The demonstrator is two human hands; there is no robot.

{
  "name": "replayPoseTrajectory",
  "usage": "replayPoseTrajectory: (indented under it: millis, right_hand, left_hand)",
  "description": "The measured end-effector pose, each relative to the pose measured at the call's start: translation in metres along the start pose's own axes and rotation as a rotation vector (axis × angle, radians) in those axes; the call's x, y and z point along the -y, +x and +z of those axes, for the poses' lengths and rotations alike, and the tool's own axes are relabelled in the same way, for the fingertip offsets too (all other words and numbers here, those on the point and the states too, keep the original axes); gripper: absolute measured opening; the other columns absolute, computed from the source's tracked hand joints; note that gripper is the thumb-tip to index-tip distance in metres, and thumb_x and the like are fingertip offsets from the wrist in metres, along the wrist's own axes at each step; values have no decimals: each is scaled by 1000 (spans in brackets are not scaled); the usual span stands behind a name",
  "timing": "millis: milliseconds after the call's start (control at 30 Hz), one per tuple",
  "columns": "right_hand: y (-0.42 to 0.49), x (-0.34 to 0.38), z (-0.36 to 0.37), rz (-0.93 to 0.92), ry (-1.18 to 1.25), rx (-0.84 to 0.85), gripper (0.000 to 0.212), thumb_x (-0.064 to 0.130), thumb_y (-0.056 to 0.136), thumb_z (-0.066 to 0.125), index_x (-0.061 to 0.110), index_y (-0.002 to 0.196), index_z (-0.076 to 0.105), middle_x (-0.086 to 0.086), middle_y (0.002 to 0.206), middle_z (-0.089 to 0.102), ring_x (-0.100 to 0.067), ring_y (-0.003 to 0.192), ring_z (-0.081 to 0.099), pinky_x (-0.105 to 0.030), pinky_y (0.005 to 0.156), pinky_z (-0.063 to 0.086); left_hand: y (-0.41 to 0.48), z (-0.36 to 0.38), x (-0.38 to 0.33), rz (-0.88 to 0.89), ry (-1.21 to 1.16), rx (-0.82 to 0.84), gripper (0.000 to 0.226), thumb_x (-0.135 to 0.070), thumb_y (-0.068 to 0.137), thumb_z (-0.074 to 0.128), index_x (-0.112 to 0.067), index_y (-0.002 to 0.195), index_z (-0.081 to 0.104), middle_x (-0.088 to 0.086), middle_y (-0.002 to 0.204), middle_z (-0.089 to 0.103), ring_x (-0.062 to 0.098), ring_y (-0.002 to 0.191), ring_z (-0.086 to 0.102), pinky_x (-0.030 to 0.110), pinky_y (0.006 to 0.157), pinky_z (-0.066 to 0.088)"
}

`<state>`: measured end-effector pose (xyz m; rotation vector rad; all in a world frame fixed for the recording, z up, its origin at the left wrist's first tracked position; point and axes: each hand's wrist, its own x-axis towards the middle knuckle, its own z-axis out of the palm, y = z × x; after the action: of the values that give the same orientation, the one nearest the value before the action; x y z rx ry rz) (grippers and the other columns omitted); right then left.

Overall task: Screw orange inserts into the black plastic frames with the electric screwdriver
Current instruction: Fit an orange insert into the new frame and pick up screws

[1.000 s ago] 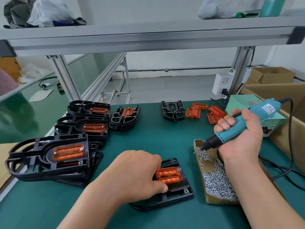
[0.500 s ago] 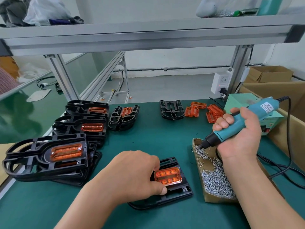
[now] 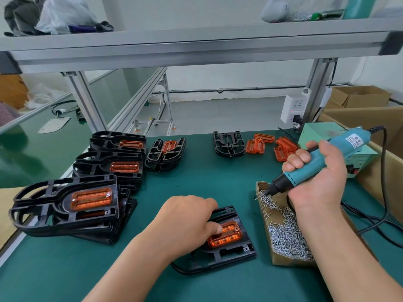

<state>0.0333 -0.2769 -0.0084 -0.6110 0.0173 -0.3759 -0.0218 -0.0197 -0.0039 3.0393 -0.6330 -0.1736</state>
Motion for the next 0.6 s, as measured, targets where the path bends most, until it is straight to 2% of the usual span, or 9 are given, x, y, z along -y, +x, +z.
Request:
replayPoseTrajectory:
  millis: [200,367,467,600]
  right_hand:
    - [-2,-1,2,-3,-8,-15,15,26,101,54,15,91,57,1,72,44,-13,60,43,-26,58,41]
    - [-2,2,2,-9,-3,-17,15,25,102,54,15,91,56,1,72,43,-13,60,43,-26,59,40]
    - [-1,3,1,-12,9,-21,16,26,101,54,15,90,57,1,72,44,-13,61,43,-26,59,40]
    - [0,3,1,-22,45,-66,16,26,101,56,16,88,56,2,71,44,-14,60,43,-26,59,41]
  left_hand:
    - [4,1,-1,20,23,2,35,-57,98,58,-33,122,59,-7,105,69,20,100,65,41,84,54]
    - [2,3,-5,75,-22,5,40,-58,97,59,-40,132,56,-10,113,69,17,108,65,41,89,53]
    - [0,4,-4,79,-86,-54,49,-62,99,51,-38,143,51,-10,122,70,17,116,63,39,95,52]
    - [-4,1,-18,109,-242,-247,31,-56,104,45,-38,126,58,-19,92,60,8,100,62,29,83,46]
